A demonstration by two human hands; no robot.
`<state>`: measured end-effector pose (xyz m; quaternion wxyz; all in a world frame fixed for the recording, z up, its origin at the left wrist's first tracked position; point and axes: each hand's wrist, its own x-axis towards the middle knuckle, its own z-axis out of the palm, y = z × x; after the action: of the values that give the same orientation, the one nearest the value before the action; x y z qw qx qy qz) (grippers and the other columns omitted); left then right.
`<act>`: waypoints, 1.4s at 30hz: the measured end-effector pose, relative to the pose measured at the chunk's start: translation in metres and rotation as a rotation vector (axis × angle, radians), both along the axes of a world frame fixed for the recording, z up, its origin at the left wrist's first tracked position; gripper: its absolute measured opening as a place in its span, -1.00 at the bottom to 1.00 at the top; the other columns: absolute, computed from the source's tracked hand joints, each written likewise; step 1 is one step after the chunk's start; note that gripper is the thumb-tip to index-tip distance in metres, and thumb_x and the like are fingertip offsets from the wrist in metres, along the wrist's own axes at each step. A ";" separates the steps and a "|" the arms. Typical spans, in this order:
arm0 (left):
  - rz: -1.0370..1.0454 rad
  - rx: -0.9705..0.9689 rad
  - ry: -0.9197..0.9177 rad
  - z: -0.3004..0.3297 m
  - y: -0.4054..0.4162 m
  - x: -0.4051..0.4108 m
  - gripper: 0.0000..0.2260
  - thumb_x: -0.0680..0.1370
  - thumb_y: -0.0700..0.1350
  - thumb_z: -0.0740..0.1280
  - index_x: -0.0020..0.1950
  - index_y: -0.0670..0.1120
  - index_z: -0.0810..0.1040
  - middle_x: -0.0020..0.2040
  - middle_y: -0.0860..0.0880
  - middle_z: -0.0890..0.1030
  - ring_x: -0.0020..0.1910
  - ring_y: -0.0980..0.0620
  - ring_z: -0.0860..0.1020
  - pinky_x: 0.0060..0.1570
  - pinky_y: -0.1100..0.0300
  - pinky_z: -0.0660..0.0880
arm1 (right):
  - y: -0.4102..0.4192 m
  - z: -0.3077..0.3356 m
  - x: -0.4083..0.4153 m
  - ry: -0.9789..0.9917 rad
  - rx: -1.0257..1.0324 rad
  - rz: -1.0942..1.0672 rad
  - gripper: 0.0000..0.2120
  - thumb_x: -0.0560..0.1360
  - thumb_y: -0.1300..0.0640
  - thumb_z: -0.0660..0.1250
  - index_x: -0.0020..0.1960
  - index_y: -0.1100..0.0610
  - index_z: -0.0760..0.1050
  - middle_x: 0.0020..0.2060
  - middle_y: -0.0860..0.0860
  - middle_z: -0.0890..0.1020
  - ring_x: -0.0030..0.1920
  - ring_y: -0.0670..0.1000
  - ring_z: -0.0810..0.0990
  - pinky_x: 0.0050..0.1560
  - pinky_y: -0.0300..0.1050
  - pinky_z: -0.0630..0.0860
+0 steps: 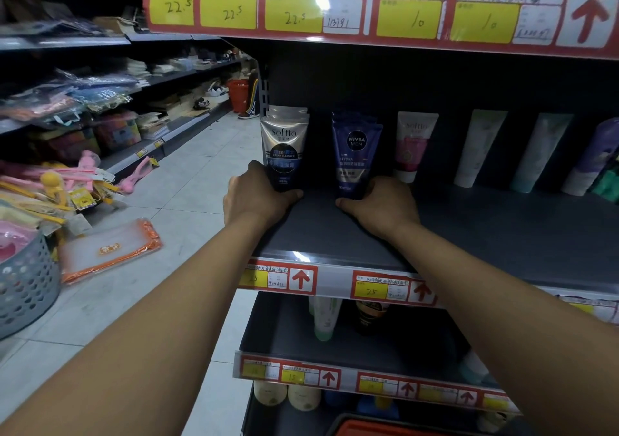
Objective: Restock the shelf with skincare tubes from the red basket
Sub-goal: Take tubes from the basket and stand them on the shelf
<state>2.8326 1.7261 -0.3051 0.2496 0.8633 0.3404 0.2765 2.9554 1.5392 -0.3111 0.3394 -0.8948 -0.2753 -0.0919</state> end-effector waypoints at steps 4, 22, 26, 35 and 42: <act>-0.001 -0.020 0.013 0.001 0.000 -0.001 -0.27 0.37 0.30 0.58 0.34 -0.10 0.47 0.26 -0.14 0.64 0.24 -0.22 0.58 -0.04 0.03 0.49 | 0.000 0.004 -0.002 0.005 -0.061 -0.020 -0.47 0.34 -0.36 0.49 0.15 -0.03 0.63 0.03 -0.05 0.69 -0.06 0.01 0.62 -0.36 -0.26 0.29; -0.076 0.191 0.127 0.029 -0.070 -0.062 -0.61 0.48 -0.04 0.41 0.24 -0.17 0.51 0.18 -0.22 0.58 0.14 -0.26 0.55 0.04 -0.06 0.55 | -0.079 0.020 -0.060 -0.027 0.097 0.018 -0.63 0.52 0.07 0.37 0.31 0.07 0.55 0.11 0.01 0.65 0.08 0.05 0.63 0.06 -0.06 0.59; -0.128 0.281 0.113 0.030 -0.109 -0.083 -0.70 0.48 -0.07 0.37 0.18 -0.13 0.55 0.16 -0.19 0.60 0.11 -0.22 0.55 -0.03 0.00 0.51 | -0.105 0.022 -0.083 -0.087 0.075 -0.005 -0.70 0.51 0.08 0.35 0.22 0.06 0.58 0.09 0.03 0.61 0.05 0.08 0.61 0.00 -0.02 0.58; -0.211 0.348 0.094 0.011 -0.197 -0.104 -0.77 0.53 -0.04 0.37 0.16 -0.05 0.55 0.11 -0.06 0.60 0.12 -0.08 0.51 0.05 0.03 0.51 | -0.159 0.019 -0.127 -0.121 0.070 -0.048 -0.81 0.51 0.09 0.33 0.11 0.04 0.59 0.04 0.01 0.60 0.04 0.08 0.60 0.00 -0.01 0.56; -0.313 0.359 0.064 -0.008 -0.257 -0.115 -0.72 0.54 0.03 0.35 0.21 -0.03 0.53 0.16 -0.03 0.60 0.18 -0.07 0.52 0.10 0.03 0.49 | -0.204 -0.001 -0.147 -0.113 0.053 -0.070 -0.77 0.52 0.08 0.33 0.17 0.04 0.58 0.08 -0.01 0.59 0.07 0.05 0.60 0.03 0.02 0.61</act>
<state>2.7179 1.4695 -0.3129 0.1213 0.9444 0.1556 0.2630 2.8086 1.3350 -0.3125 0.3433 -0.8881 -0.2598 -0.1612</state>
